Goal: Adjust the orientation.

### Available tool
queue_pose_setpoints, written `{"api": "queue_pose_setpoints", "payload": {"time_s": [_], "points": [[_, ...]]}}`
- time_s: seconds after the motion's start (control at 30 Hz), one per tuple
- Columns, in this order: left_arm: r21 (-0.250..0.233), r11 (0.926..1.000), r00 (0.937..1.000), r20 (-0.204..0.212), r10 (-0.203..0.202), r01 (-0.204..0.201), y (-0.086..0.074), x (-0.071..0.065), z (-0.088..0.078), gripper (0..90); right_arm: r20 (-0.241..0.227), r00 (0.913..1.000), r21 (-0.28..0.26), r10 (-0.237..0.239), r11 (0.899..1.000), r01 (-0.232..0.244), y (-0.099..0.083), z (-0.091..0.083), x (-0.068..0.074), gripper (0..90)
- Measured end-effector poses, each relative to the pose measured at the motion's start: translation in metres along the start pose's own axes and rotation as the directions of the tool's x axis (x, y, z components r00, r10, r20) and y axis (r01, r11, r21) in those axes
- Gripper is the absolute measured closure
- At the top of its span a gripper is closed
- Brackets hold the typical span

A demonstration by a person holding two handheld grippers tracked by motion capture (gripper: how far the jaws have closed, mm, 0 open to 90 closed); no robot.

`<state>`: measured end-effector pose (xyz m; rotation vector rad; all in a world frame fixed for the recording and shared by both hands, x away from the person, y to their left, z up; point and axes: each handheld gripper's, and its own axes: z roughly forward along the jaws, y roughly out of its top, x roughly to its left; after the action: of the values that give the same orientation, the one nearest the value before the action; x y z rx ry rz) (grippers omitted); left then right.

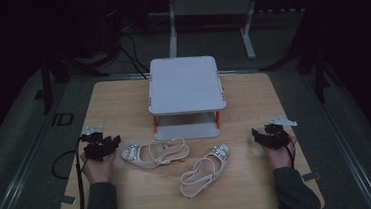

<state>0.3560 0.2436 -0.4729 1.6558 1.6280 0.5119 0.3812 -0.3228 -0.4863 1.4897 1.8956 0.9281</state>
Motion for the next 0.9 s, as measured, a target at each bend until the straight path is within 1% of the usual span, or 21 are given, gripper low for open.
{"api": "queue_pose_setpoints", "payload": {"time_s": [0.03, 0.07, 0.1, 0.17, 0.2, 0.23, 0.27, 0.37, 0.47, 0.57, 0.63, 0.77, 0.83, 0.9], "points": [[-0.005, 0.9999, 0.9999, -0.012, 0.009, -0.009, 0.000, -0.003, -0.001, 59.8, -0.002, 1.0000, 0.000, 0.001, 1.000, -0.001, 0.000, 0.000, -0.001, 42.1], [-0.005, 0.9999, 0.9999, -0.012, 0.009, -0.009, 0.000, -0.003, -0.001, 59.8, -0.002, 1.0000, 0.000, 0.001, 1.000, -0.001, 0.000, 0.000, -0.001, 42.1], [-0.007, 0.9997, 0.9995, -0.023, 0.022, -0.022, -0.002, -0.005, -0.004, 59.4, -0.002, 1.0000, 0.001, 0.000, 1.000, 0.000, 0.000, -0.001, 0.000, 41.8], [-0.007, 0.9996, 0.9988, -0.040, 0.029, -0.029, -0.002, -0.008, -0.006, 58.2, -0.003, 1.0000, 0.000, -0.001, 1.000, 0.001, 0.000, -0.002, 0.000, 41.5], [-0.009, 0.9994, 0.9989, -0.035, 0.032, -0.032, -0.002, -0.009, -0.007, 58.2, -0.003, 1.0000, 0.000, -0.001, 1.000, 0.001, 0.000, -0.002, 0.000, 41.5], [-0.005, 0.9988, 0.9980, -0.040, 0.048, -0.048, -0.003, -0.012, -0.009, 57.1, -0.002, 1.0000, 0.000, -0.004, 1.000, 0.004, 0.000, -0.002, 0.001, 41.3], [-0.008, 0.9984, 0.9977, -0.040, 0.055, -0.055, -0.003, -0.015, -0.010, 54.7, 0.000, 1.0000, -0.001, -0.005, 1.000, 0.005, 0.000, -0.002, 0.001, 40.9], [-0.012, 0.9963, 0.9953, -0.046, 0.085, -0.086, -0.004, -0.024, -0.013, 51.7, 0.001, 1.0000, 0.004, -0.006, 1.000, 0.006, -0.001, 0.000, 0.000, 40.5], [-0.001, 0.9952, 0.9938, -0.051, 0.098, -0.098, -0.004, -0.034, -0.015, 49.1, -0.001, 1.0000, 0.010, -0.006, 1.000, 0.007, -0.001, 0.000, 0.000, 40.0], [0.000, 0.9948, 0.9935, -0.050, 0.102, -0.102, -0.005, -0.042, -0.018, 42.7, -0.001, 1.0000, 0.010, -0.008, 1.000, 0.008, -0.002, 0.000, -0.001, 39.9], [0.003, 0.9926, 0.9905, -0.065, 0.121, -0.121, -0.008, -0.048, -0.020, 37.4, 0.000, 1.0000, 0.011, -0.007, 1.000, 0.007, -0.002, 0.000, -0.001, 39.9], [0.002, 0.9893, 0.9877, -0.056, 0.146, -0.146, -0.013, -0.060, -0.025, 29.2, 0.003, 1.0000, 0.008, -0.004, 1.000, 0.004, -0.002, -0.001, -0.002, 39.9], [0.007, 0.9856, 0.9848, -0.039, 0.169, -0.169, -0.015, -0.065, -0.025, 27.0, 0.003, 1.0000, 0.011, -0.003, 1.000, 0.003, -0.002, 0.000, -0.003, 39.9], [0.007, 0.9856, 0.9848, -0.039, 0.169, -0.169, -0.015, -0.065, -0.025, 25.6, 0.001, 1.0000, 0.012, -0.006, 1.000, 0.006, -0.003, 0.000, -0.003, 39.9]]}}
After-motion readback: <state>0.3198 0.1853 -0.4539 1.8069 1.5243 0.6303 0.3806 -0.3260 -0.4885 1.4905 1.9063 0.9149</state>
